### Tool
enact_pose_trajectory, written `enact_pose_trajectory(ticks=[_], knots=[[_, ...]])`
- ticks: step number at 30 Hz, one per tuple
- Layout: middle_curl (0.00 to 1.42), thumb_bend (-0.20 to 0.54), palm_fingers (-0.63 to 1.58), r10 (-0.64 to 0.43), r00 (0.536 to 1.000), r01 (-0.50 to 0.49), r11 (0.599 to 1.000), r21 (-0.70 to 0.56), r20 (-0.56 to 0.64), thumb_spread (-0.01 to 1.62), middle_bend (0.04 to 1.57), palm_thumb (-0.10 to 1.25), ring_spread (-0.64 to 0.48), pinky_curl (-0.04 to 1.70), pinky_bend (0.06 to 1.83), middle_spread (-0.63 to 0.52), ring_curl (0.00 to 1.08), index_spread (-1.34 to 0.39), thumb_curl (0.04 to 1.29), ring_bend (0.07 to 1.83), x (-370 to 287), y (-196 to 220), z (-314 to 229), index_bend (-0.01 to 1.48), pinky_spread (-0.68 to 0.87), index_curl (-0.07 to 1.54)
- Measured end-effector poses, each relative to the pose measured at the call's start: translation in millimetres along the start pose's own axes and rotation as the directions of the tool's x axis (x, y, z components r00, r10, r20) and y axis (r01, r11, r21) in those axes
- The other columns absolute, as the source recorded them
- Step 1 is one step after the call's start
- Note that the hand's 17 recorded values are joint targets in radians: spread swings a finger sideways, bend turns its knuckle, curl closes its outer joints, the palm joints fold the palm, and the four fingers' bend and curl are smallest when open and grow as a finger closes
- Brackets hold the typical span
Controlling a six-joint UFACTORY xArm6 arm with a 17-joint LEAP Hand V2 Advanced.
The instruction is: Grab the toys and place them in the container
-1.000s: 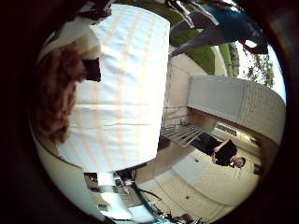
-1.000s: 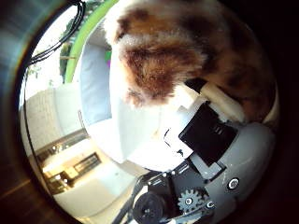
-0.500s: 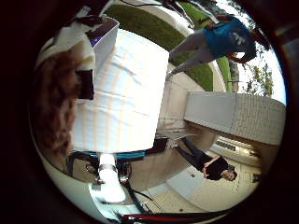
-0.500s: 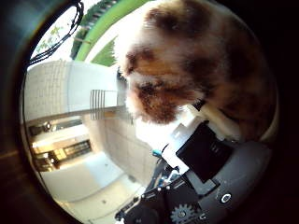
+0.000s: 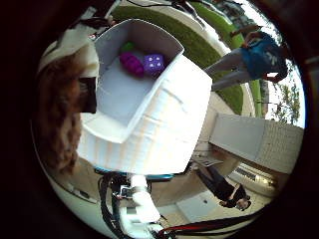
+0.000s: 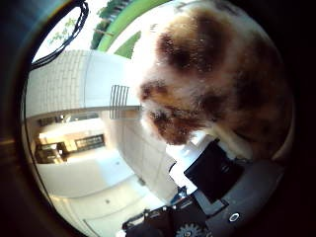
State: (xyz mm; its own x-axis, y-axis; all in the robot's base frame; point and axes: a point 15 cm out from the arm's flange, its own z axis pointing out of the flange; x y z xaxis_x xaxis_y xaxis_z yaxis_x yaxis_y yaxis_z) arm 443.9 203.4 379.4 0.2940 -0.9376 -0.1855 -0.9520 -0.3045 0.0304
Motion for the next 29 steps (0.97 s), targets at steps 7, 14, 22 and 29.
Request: enact_pose_trajectory(ticks=[7, 14, 22, 29], knots=[[0.85, -0.035, -0.04, 0.035, 0.999, -0.036, 0.999, -0.037, -0.02, 1.18, 0.84, 0.79, 0.06, 0.87, 1.45, -0.12, 0.69, -0.69, 0.62, 1.36, 20, -16, 30, 0.58, 0.23, 0.88], [0.51, -0.028, -0.25, 0.028, 1.0, -0.029, 0.995, -0.096, -0.014, 1.16, 0.29, 0.77, 0.25, 0.61, 1.02, 0.06, 0.38, -0.52, 0.55, 0.76, 47, -28, 57, 0.17, 0.38, 0.59], [0.39, -0.026, -0.13, 0.009, 1.0, -0.009, 0.998, -0.065, 0.001, 1.14, 0.15, 0.78, 0.3, 0.49, 0.87, 0.13, 0.31, -0.5, 0.51, 0.59, 57, -31, 41, 0.11, 0.45, 0.39], [0.34, -0.026, -0.08, 0.012, 1.0, -0.012, 1.0, -0.017, -0.001, 1.12, 0.15, 0.79, 0.31, 0.43, 0.82, 0.15, 0.3, -0.47, 0.49, 0.54, 58, -7, -7, 0.14, 0.47, 0.3]])
